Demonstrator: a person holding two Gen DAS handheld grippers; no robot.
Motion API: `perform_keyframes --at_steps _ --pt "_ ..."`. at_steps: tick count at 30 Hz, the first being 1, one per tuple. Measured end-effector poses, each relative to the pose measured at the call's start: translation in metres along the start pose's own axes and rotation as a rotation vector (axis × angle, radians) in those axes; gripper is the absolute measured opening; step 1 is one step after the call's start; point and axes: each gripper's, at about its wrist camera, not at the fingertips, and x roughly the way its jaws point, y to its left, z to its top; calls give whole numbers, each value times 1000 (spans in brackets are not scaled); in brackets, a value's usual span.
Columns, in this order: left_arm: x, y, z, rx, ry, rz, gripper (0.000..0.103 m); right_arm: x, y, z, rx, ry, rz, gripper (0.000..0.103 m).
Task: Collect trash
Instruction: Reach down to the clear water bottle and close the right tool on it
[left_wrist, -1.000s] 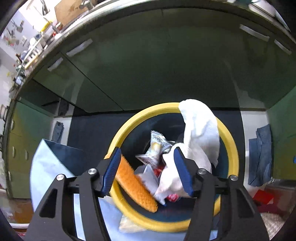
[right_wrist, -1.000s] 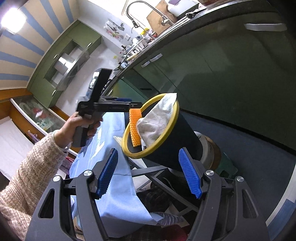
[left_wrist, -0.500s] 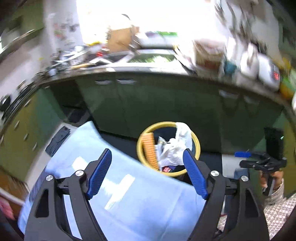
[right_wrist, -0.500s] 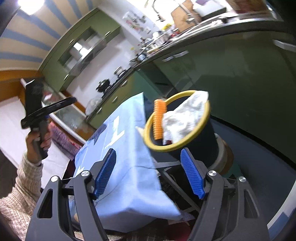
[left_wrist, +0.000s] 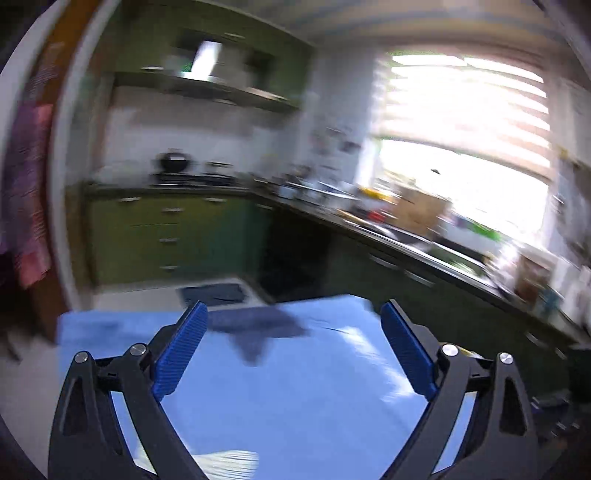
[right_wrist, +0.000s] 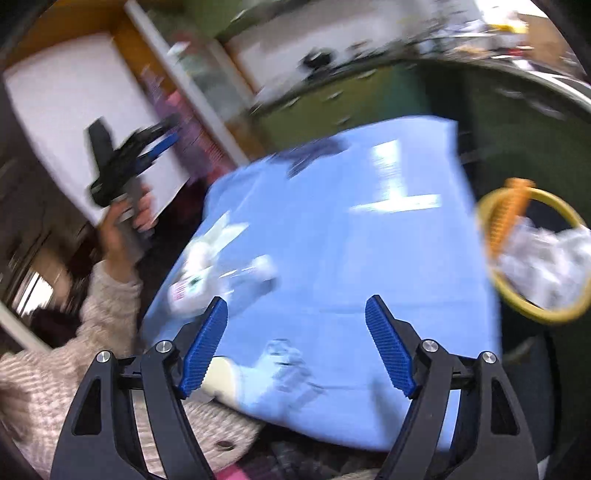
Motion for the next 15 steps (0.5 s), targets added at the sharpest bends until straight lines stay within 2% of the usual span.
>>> perform_keyframes --at_steps 3,6,9,15 --pt "7 44 -19 -65 -17 109 90 33 31 18 -120 84 -9 76" --pt "10 79 -34 -132 -5 162 90 60 56 29 -233 167 -24 76" --pt "6 99 -35 -198 17 179 90 81 72 32 -345 236 -30 76" --pt "-10 108 -32 -220 -46 209 93 121 99 35 -588 373 -18 76"
